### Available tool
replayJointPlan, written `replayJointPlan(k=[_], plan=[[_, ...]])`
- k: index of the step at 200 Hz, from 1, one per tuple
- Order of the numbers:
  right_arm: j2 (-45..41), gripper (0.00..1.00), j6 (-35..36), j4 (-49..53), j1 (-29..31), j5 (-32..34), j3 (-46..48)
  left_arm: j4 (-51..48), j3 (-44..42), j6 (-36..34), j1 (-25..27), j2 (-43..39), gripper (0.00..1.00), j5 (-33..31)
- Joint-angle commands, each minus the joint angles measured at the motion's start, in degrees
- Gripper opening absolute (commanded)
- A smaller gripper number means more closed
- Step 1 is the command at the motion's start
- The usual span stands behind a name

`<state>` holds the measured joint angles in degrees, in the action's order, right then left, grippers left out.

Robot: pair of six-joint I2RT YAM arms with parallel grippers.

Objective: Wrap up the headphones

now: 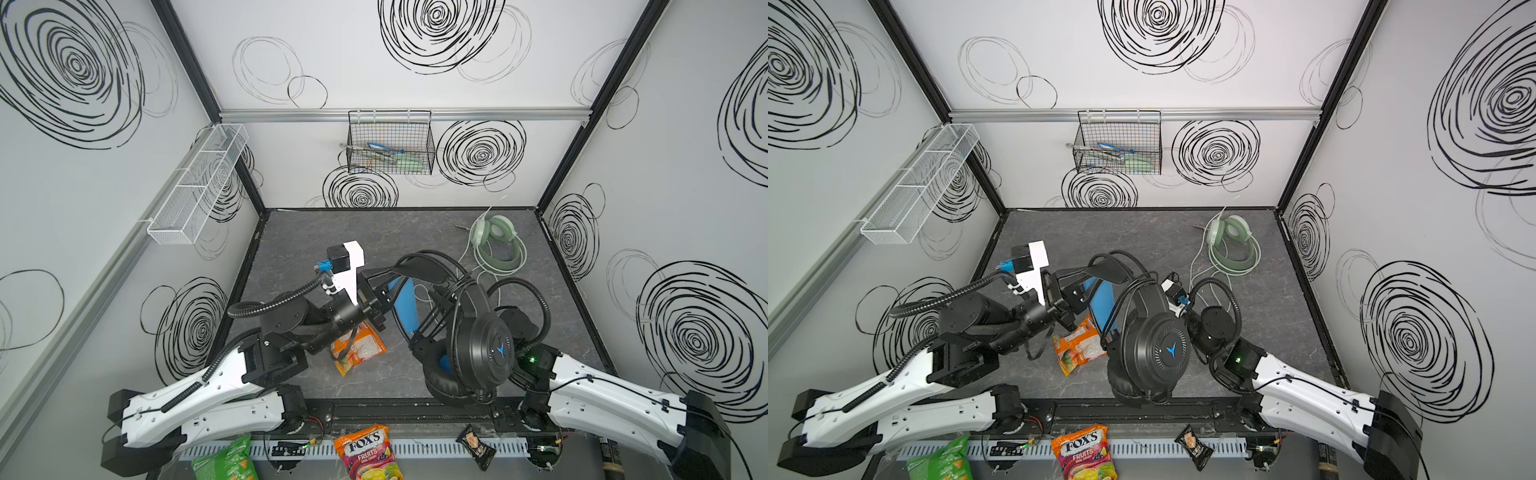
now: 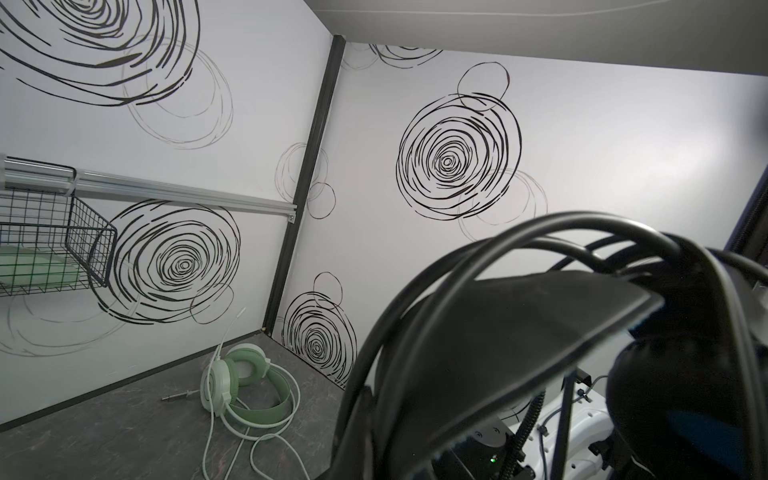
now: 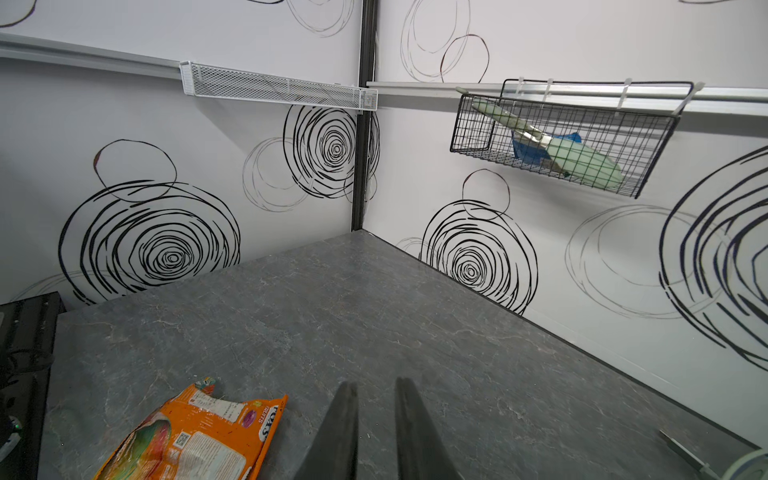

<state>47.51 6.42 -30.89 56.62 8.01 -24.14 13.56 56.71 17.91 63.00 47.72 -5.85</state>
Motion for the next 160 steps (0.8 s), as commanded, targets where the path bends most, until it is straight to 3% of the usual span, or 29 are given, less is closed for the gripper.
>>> replayJointPlan(k=[1, 73, 160], plan=[[1.1, 0.19, -2.33, -1.44, -0.12, -0.48, -0.38, 12.71, 2.1, 4.46, -0.75, 0.08, 0.0, -1.57], [3.53, 0.18, -5.4, -5.52, 0.98, -1.74, 2.43, 22.51, 3.72, 6.08, -1.39, 6.22, 0.0, -9.63], [8.12, 0.16, -6.5, -7.93, 2.96, 0.03, 3.17, 26.16, 7.31, 5.27, -2.82, 13.02, 0.0, -21.44]])
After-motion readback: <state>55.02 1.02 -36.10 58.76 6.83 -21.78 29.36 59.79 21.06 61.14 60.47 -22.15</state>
